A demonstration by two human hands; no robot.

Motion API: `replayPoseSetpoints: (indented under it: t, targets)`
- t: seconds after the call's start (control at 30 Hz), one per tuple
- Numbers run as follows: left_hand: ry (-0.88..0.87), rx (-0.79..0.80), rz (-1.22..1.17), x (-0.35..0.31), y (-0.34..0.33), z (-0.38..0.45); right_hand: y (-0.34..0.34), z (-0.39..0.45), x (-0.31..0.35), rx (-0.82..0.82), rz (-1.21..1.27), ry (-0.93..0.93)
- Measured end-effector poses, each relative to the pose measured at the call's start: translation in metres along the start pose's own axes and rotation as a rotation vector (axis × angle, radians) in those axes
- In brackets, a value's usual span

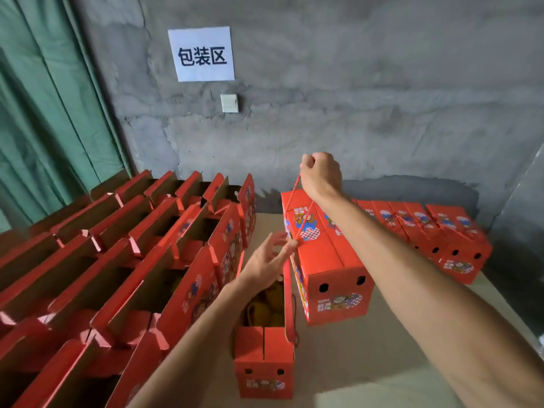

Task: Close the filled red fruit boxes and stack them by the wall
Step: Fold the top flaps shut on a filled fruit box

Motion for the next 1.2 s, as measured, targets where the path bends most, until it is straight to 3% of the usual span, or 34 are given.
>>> replayPoseSetpoints:
  t: [0.2,0.33,0.63,0.83,1.07,1.2]
  targets:
    - [0.013,-0.022,-0.376,-0.013,0.029,0.071,-0.025,0.072,0.053,-0.068,0.110,0.039]
    - [0.047,-0.073,-0.423,-0.001,0.067,0.130,-0.071,0.124,0.069,-0.041,0.190,0.027]
    - [0.178,-0.151,-0.340,0.107,0.131,0.265,-0.238,0.212,0.042,0.103,0.293,-0.060]
    - [0.288,-0.204,-0.059,0.206,0.147,0.332,-0.345,0.235,-0.012,0.193,0.316,-0.144]
    - [0.372,-0.195,-0.023,0.268,0.126,0.388,-0.395,0.270,-0.066,0.224,0.265,-0.187]
    - [0.439,-0.154,0.079,0.284,0.122,0.390,-0.422,0.264,-0.083,0.397,0.126,-0.199]
Point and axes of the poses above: each hand's wrist, its own z-axis towards the middle knuckle, its own y-axis out of the back of the hand, x = y × z, the point moved 8 cm from there along z, towards the middle knuckle, and after that the axes turned 15 degrees about -z, right-handed, at the moved point
